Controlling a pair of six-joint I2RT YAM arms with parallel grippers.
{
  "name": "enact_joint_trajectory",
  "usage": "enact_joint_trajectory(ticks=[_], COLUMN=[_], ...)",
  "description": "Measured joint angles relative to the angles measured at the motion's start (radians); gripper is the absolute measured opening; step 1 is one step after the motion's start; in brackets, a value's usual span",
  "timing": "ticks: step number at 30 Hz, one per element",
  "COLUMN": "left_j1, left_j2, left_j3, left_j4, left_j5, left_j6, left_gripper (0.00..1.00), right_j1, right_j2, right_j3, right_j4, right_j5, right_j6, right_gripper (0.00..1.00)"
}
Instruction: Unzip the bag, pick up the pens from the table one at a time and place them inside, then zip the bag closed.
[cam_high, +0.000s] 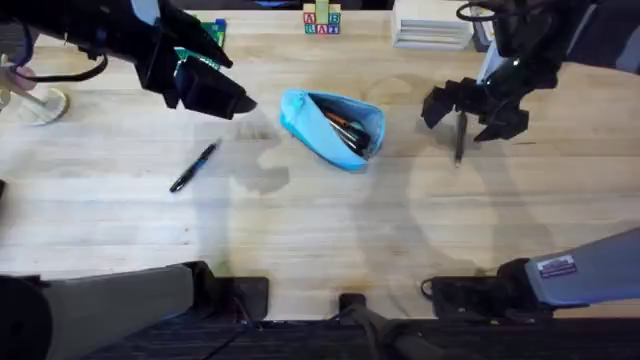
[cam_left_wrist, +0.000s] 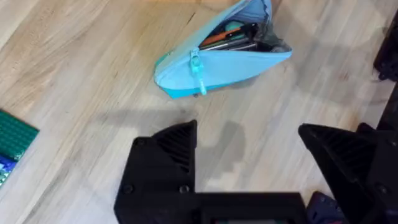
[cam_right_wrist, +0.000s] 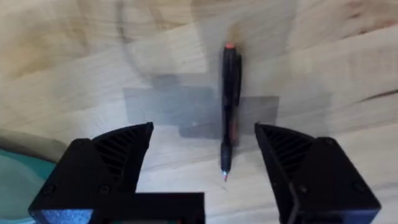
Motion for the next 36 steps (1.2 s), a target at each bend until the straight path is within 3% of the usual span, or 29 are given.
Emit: enact_joint_trajectory(ticks=[13, 17, 19, 24, 25, 26, 27, 29, 36], left_j1=[0.000, 0.000, 0.000, 0.000, 0.000, 0.000, 0.000, 0.000, 0.000], left_j2=[0.000, 0.000, 0.000, 0.000, 0.000, 0.000, 0.000, 0.000, 0.000], left_j3=[0.000, 0.000, 0.000, 0.000, 0.000, 0.000, 0.000, 0.000, 0.000], left_j4=[0.000, 0.000, 0.000, 0.000, 0.000, 0.000, 0.000, 0.000, 0.000], left_j5=[-0.001, -0.003, -0.003, -0.003, -0.003, -0.003, -0.003, -0.003, -0.003], left_j6=[0.000, 0.000, 0.000, 0.000, 0.000, 0.000, 0.000, 0.000, 0.000], left_gripper=[0.993, 0.993, 0.993, 0.993, 0.993, 0.994, 0.994, 0.994, 0.993], right_j1=[-0.035, -0.035, -0.035, -0.046, -0.046, -0.047, -0.046, -0.047, -0.046], right_j2=[0.055, 0.062, 0.062, 0.066, 0.066, 0.066, 0.066, 0.066, 0.066], right_j3=[0.012, 0.017, 0.017, 0.017, 0.017, 0.017, 0.017, 0.020, 0.023], right_j4=[0.047, 0.042, 0.040, 0.034, 0.035, 0.037, 0.037, 0.039, 0.017], right_j5=[0.001, 0.007, 0.015, 0.039, 0.039, 0.038, 0.035, 0.035, 0.028], right_j6=[0.001, 0.001, 0.000, 0.001, -0.002, -0.003, -0.004, -0.004, -0.003], right_gripper=[0.992, 0.936, 0.871, 0.524, 0.392, 0.174, 0.116, 0.046, 0.037])
